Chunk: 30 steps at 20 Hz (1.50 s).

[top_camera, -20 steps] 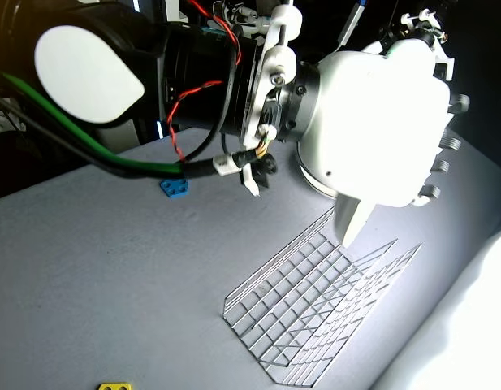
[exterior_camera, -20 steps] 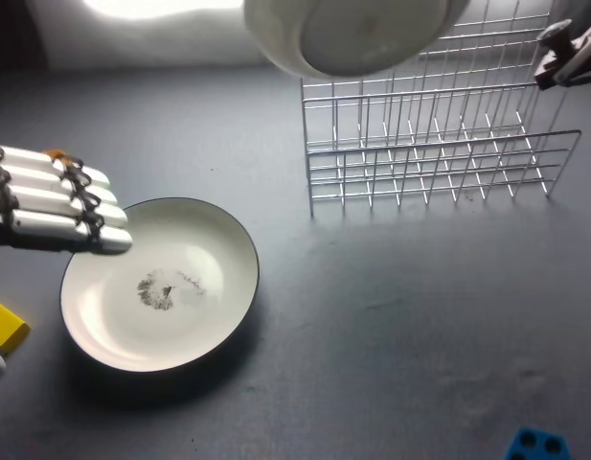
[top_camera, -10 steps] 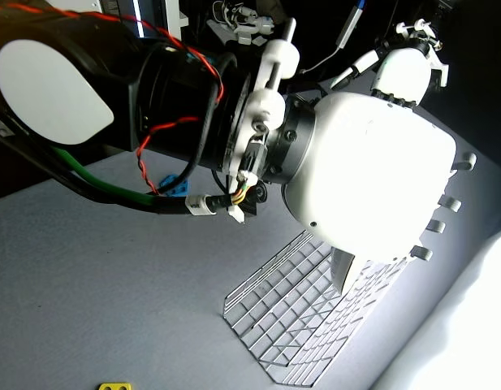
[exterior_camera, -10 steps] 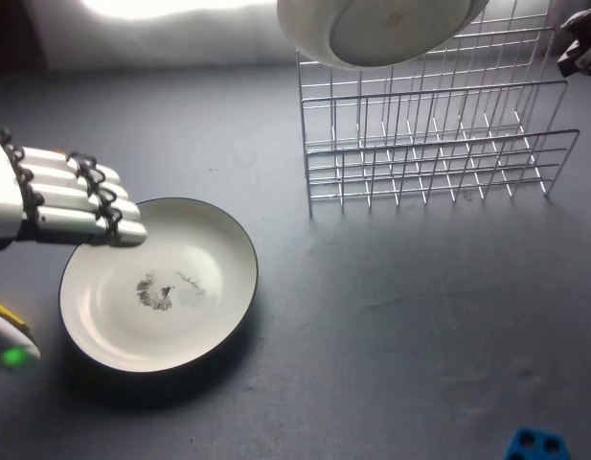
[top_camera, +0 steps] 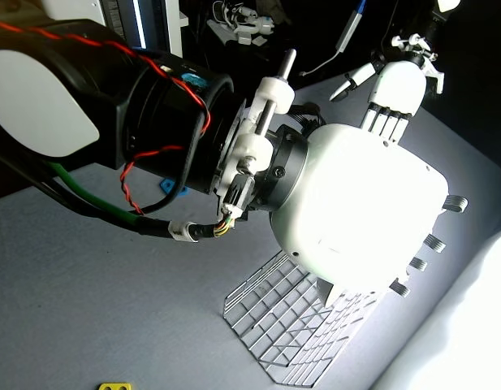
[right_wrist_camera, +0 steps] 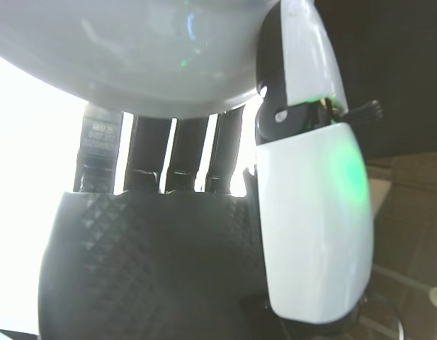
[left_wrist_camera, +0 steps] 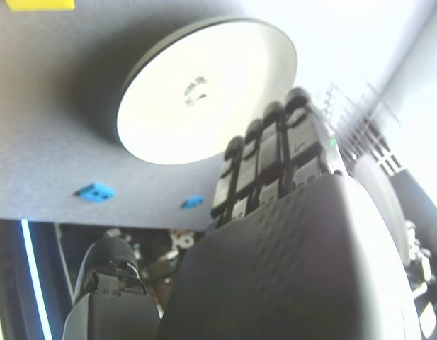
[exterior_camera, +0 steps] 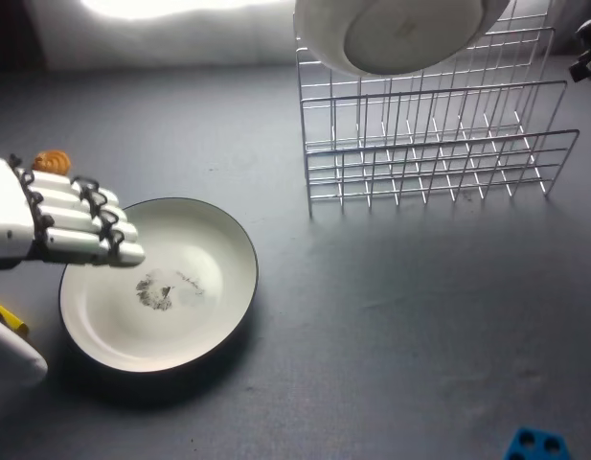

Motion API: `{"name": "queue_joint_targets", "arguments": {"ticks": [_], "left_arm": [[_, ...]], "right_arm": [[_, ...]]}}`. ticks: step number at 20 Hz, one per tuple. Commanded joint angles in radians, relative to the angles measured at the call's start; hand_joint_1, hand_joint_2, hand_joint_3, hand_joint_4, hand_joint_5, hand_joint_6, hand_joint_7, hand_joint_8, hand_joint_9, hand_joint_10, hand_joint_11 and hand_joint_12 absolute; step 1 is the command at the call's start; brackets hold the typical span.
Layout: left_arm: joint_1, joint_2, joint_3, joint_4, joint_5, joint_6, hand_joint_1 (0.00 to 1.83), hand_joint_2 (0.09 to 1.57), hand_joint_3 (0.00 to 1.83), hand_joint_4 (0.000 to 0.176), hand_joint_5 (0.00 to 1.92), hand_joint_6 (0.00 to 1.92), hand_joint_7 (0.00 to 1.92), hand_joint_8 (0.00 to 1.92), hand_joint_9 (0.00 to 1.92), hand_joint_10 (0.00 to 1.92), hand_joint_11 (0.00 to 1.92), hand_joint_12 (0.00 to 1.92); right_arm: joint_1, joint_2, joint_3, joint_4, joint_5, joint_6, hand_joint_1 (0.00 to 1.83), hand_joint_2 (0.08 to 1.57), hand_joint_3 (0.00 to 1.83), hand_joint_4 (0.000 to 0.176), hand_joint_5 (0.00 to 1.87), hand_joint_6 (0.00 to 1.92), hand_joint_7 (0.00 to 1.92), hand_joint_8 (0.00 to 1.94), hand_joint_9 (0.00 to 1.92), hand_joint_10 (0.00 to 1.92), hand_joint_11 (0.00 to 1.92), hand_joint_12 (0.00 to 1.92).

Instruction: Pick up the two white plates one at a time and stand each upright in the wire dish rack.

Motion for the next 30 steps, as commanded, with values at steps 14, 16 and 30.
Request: {"name": "queue_joint_targets", "arguments": {"ticks": [14,16,30], "left_arm": [[0.016,-0.019,0.018,-0.056,0.082,-0.012,0.00,1.01,0.00,0.000,0.00,0.00,0.00,0.00,0.00,0.00,0.00,0.00],[0.026,-0.020,0.019,-0.078,0.088,-0.012,0.00,1.01,0.00,0.000,0.00,0.00,0.00,0.00,0.00,0.00,0.00,0.00],[0.070,-0.041,0.036,-0.079,0.115,-0.006,0.00,1.01,0.00,0.000,0.00,0.00,0.00,0.00,0.00,0.00,0.00,0.00]], "right_arm": [[-0.057,-0.025,0.101,0.242,0.067,0.063,1.23,1.08,0.00,0.021,1.01,0.93,1.10,0.83,1.23,0.01,0.74,1.19],[-0.064,-0.027,0.102,0.243,0.070,0.064,1.23,1.08,0.00,0.020,1.01,0.92,1.10,0.84,1.23,0.01,0.76,1.18],[-0.160,-0.064,0.154,0.243,0.184,0.050,1.23,1.08,0.00,0.021,1.02,0.90,1.11,0.81,1.23,0.00,0.77,1.13]]}}
